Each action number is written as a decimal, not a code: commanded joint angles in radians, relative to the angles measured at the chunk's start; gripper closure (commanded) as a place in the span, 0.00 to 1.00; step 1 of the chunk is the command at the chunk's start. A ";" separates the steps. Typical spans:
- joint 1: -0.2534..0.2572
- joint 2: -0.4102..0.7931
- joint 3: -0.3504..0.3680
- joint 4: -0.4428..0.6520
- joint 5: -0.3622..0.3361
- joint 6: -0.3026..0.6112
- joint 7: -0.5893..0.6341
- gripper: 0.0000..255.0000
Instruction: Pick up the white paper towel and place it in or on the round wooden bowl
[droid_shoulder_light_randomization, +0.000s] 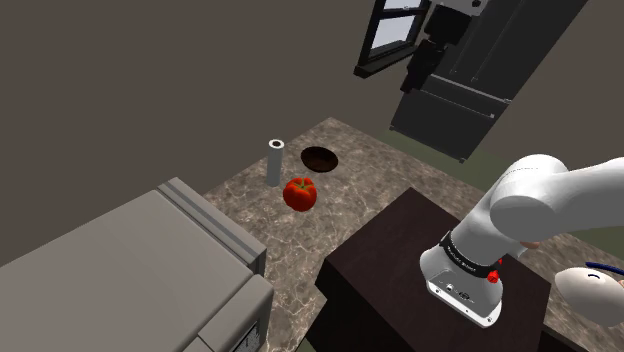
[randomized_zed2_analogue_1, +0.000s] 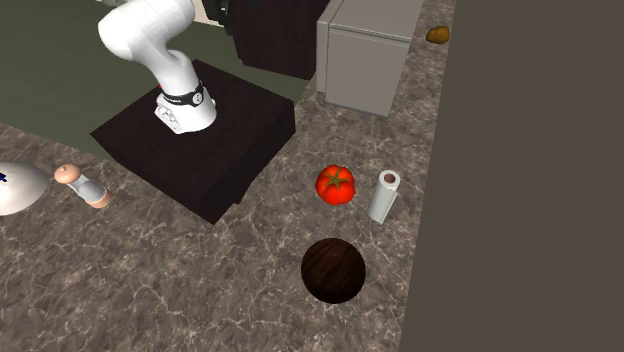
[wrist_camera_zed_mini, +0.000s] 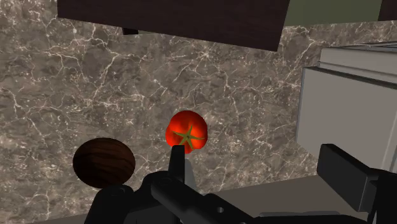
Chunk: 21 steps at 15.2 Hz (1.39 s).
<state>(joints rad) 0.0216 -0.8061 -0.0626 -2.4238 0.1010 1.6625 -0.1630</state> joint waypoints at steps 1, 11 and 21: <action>0.000 0.000 0.000 0.000 0.000 0.000 0.000 0.00; 0.015 0.341 0.060 0.027 0.028 0.299 0.071 0.00; 0.022 0.733 0.097 0.193 0.021 0.509 0.148 0.00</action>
<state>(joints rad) 0.0450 -0.1218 0.0346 -2.2604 0.1252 2.1547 -0.0202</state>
